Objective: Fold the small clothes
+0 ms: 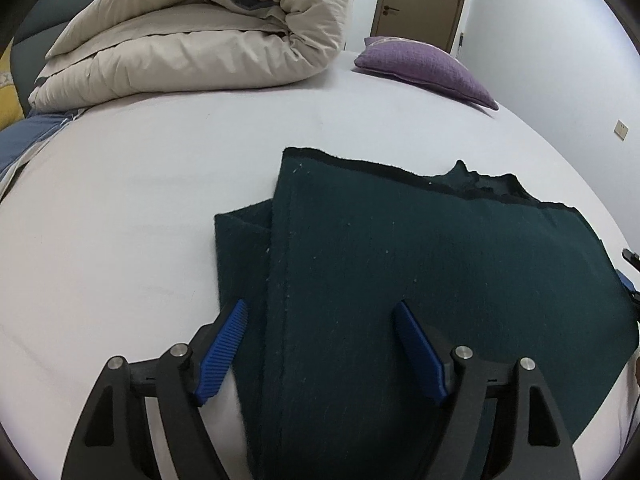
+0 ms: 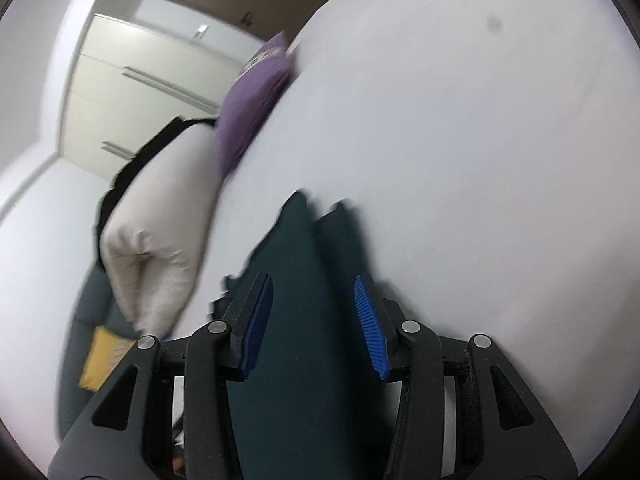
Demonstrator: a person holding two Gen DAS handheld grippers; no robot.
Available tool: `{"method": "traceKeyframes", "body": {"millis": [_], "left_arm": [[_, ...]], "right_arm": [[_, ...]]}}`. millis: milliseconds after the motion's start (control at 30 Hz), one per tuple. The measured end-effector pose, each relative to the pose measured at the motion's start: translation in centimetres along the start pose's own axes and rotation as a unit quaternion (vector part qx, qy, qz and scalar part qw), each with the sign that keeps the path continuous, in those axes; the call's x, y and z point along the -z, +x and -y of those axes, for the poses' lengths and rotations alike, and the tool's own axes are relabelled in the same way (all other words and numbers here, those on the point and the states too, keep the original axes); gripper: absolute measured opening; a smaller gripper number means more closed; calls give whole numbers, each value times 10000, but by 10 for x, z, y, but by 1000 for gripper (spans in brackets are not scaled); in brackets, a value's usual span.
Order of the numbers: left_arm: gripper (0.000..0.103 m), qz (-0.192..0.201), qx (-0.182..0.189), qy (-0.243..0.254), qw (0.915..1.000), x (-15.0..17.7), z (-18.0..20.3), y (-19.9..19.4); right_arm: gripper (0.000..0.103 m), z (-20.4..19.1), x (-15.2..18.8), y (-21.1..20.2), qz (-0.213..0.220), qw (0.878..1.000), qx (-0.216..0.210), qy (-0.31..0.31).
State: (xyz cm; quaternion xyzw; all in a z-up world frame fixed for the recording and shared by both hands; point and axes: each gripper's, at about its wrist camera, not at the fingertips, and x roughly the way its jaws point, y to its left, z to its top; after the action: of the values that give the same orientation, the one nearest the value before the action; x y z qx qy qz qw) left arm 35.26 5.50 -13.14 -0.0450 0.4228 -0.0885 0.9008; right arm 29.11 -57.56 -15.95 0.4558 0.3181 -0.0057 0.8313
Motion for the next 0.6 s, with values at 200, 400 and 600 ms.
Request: {"method": "traceKeyframes", "body": {"millis": [200, 400, 600], "left_arm": [[87, -27, -140, -121, 9998, 7, -7, -8], [85, 133, -120, -384, 9991, 23, -25, -39], [85, 502, 95, -268, 9983, 26, -1, -75]], "right_arm": [[43, 1, 7, -19, 111, 9996, 240, -104], [56, 14, 9, -40, -34, 9988, 491, -70], [57, 3, 21, -35, -481, 9973, 410, -382]]}}
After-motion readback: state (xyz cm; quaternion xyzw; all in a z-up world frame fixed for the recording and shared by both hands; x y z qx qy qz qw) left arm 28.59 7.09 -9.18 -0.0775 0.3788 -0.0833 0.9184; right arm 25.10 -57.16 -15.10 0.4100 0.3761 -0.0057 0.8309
